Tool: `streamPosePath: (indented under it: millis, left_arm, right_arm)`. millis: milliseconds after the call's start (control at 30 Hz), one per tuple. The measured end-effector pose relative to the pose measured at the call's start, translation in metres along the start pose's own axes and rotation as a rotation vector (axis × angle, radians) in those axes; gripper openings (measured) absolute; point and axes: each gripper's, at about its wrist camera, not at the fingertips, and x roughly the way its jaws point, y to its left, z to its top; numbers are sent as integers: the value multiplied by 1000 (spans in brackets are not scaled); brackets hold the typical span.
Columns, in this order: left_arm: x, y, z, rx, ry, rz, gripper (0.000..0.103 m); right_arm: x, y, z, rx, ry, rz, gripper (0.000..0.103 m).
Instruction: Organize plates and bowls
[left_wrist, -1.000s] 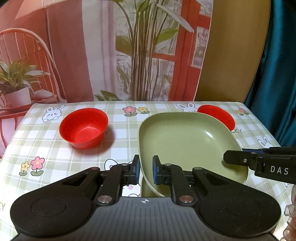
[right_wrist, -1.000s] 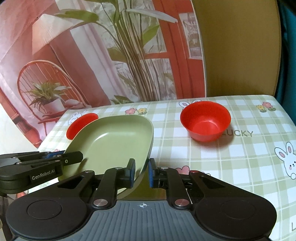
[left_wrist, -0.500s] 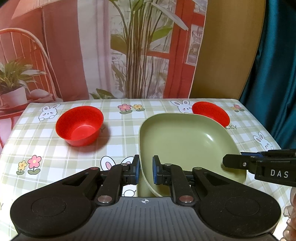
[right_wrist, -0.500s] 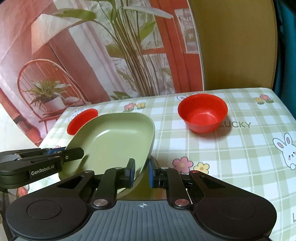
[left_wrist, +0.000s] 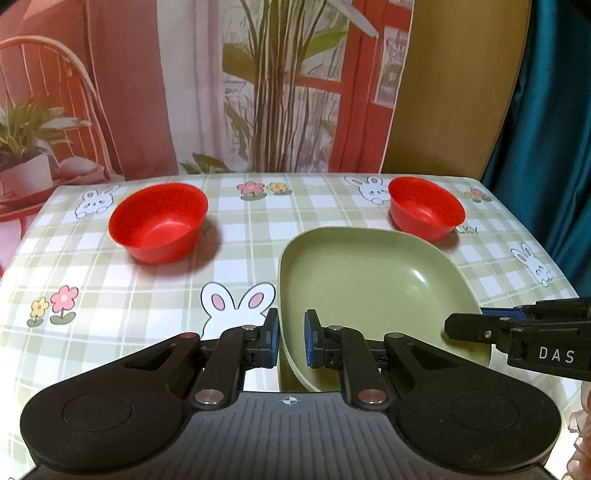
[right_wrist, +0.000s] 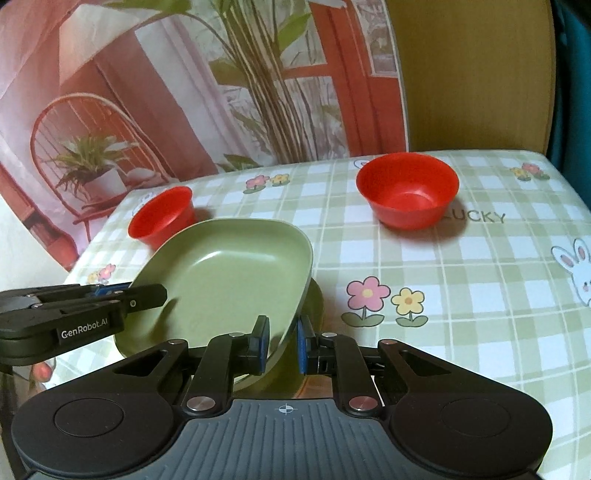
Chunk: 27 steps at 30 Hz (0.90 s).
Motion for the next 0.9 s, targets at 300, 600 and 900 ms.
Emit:
streamPosePath:
  millis: [300,600,900]
  left_arm:
    - [7,-4,-7,31,11,21,15]
    - [11,-4,-11,40,30,32,15]
    - [14,-3,-12,40,46,35,15]
  right_arm:
    - [5,1,-5,-33,3,-21,14]
    - [12,1,-9,-33,21,-22,14]
    - [13,0,-10,-32,24,-23,14]
